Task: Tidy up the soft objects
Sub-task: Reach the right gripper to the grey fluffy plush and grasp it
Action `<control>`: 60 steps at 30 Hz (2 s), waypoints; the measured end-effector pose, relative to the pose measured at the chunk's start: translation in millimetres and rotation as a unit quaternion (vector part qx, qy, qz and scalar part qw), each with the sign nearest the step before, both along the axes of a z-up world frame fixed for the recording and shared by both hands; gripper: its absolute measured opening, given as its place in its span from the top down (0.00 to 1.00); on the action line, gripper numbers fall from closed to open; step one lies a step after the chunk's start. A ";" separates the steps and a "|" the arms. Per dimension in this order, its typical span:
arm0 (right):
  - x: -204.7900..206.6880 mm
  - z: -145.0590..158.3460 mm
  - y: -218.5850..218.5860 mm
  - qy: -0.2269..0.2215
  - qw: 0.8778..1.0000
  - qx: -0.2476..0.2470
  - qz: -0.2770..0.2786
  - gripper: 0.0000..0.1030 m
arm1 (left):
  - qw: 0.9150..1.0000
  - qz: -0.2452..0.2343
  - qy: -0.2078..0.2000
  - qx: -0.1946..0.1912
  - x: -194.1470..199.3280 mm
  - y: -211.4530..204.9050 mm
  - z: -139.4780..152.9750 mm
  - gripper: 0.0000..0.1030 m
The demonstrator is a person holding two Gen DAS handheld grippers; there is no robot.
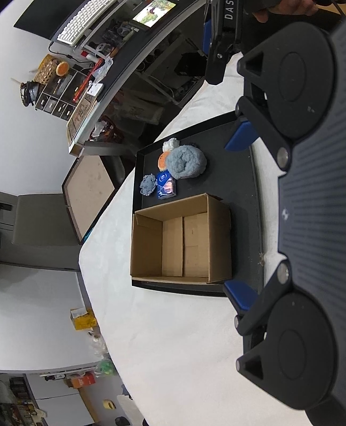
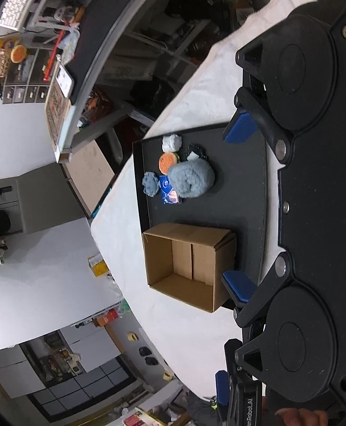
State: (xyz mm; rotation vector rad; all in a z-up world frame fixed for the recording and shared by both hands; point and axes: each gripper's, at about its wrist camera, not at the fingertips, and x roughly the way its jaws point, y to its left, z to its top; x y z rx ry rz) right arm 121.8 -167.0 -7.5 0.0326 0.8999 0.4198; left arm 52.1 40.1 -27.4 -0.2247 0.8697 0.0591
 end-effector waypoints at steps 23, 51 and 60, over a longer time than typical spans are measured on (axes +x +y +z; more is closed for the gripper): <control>65.0 -56.4 3.1 0.044 0.998 0.033 -0.029 0.00 | 0.999 0.026 0.032 -0.003 58.8 40.0 -55.8 0.04; 142.2 -134.0 20.1 0.076 0.993 0.020 -0.083 0.26 | 0.995 0.078 0.066 -0.019 118.2 85.9 -125.9 0.62; 163.6 -163.7 23.8 0.090 0.991 0.007 -0.104 0.34 | 0.992 0.090 0.083 -0.002 131.9 92.4 -141.4 0.79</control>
